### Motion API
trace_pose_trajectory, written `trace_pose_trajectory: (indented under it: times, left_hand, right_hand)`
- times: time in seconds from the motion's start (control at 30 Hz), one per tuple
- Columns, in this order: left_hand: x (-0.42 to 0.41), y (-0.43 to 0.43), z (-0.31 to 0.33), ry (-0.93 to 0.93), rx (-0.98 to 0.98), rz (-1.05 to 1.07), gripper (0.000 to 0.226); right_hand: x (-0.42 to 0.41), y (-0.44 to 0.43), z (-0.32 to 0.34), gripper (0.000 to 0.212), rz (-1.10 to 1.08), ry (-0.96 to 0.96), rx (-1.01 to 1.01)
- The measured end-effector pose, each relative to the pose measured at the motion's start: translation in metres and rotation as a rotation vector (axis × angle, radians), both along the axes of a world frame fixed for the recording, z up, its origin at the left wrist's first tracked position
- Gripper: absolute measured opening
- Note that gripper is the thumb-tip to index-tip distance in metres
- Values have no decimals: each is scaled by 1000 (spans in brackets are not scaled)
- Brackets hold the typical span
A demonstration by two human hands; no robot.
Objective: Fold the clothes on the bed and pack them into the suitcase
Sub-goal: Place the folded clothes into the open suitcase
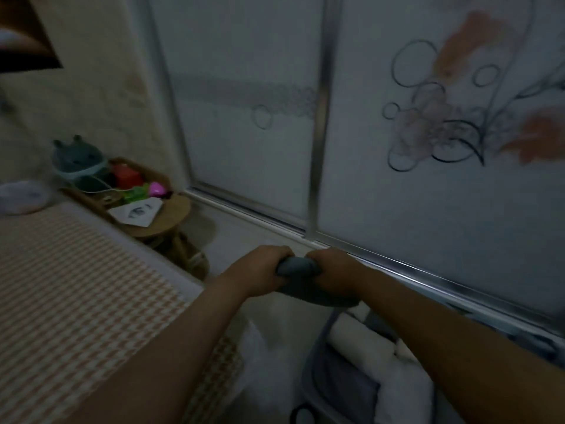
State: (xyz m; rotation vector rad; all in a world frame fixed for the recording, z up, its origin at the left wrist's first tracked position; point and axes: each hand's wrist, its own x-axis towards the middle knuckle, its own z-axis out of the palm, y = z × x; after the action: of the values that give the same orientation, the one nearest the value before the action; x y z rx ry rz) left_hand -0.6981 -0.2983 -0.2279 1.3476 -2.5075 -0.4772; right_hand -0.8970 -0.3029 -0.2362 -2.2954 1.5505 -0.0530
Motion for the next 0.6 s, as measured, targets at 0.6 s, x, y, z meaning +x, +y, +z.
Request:
trace_pose_trajectory:
  times: [0.6]
  left_hand:
    - [-162,4,-250,125,563,20,13]
  right_hand:
    - [-160,27,-233,32,-286,-227,471]
